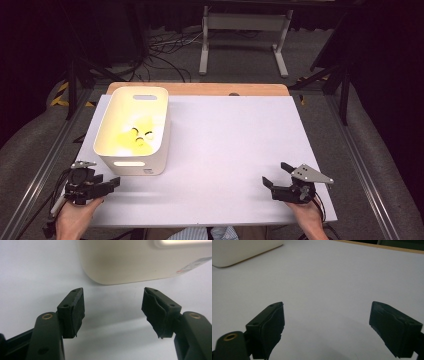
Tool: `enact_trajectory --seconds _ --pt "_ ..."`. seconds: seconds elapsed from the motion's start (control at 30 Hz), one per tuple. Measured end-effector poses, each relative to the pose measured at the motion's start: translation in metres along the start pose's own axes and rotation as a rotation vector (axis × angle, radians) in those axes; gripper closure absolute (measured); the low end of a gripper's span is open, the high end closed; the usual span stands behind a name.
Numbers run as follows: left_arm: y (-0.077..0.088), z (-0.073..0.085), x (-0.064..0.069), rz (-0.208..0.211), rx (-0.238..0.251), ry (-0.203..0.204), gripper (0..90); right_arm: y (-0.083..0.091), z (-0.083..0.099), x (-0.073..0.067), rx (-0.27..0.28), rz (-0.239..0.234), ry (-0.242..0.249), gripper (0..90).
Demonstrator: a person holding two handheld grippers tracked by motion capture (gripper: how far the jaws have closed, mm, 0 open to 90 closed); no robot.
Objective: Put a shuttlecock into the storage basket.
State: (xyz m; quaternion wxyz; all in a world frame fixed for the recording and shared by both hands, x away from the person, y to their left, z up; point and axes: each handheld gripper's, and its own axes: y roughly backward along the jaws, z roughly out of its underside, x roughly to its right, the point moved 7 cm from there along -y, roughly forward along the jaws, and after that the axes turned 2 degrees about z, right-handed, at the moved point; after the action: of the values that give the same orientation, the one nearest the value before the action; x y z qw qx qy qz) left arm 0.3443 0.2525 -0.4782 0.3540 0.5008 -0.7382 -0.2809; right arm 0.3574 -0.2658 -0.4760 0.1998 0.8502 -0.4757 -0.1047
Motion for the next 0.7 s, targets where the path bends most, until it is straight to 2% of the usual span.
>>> enact_trajectory --seconds 0.37,0.7 --pt "-0.001 0.003 0.009 0.023 0.059 -0.023 34.2 0.000 0.000 0.000 0.001 0.000 0.001 13.4" --pt "-0.002 0.004 0.016 0.048 0.145 -0.058 32.6 0.002 -0.001 -0.003 0.006 -0.007 -0.002 13.3"
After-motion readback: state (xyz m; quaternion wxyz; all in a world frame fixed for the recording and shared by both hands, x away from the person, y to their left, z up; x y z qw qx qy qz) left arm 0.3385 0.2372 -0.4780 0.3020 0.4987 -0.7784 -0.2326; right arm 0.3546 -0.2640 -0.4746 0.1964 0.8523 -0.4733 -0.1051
